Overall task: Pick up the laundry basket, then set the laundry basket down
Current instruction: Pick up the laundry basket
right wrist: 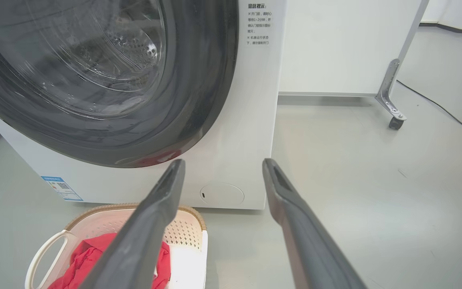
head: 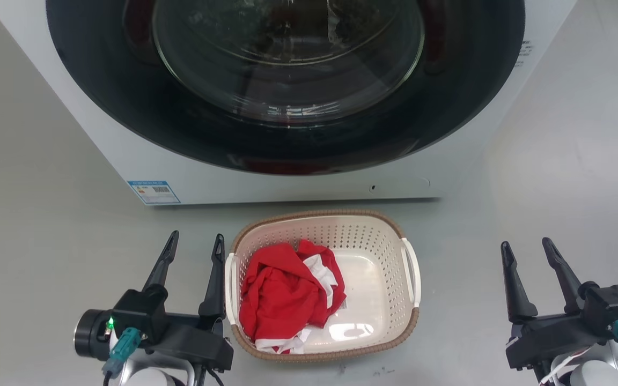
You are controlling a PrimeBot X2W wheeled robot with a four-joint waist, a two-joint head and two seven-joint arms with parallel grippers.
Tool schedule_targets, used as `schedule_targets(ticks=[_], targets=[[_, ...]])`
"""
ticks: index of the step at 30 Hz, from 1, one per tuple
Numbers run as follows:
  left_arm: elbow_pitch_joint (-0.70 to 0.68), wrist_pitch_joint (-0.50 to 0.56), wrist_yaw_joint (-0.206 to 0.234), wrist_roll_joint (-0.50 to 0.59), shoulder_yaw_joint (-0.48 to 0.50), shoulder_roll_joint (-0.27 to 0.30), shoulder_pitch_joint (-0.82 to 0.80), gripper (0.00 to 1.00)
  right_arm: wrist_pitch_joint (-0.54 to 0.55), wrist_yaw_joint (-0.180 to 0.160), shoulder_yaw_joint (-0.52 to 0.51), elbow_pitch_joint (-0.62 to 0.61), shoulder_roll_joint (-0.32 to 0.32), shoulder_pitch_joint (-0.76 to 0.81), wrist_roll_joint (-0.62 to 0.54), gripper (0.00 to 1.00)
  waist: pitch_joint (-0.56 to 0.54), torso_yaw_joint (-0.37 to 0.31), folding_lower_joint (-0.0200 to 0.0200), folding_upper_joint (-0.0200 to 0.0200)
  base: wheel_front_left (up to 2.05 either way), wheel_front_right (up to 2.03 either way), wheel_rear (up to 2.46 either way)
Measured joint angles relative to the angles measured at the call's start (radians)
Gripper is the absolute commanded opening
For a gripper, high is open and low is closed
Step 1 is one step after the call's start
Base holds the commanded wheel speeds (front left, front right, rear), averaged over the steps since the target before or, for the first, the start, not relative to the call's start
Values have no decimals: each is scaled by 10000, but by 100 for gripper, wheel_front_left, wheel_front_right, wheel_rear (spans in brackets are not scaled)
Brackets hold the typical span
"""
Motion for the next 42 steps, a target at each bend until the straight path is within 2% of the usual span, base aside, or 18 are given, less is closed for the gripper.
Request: schedule_targets(ticks=[20, 42], targets=[[1045, -8, -265, -357, 52, -282, -1306, 100, 0, 81, -52, 136, 247, -1315, -2, 100, 2735, 87, 0, 1, 0, 0, 0], [2334, -31, -529, -880, 113, -539, -2289, 100, -10, 441, 288, 805, 525, -2219, -165, 100, 4581, 25, -1, 0, 0, 0, 0]])
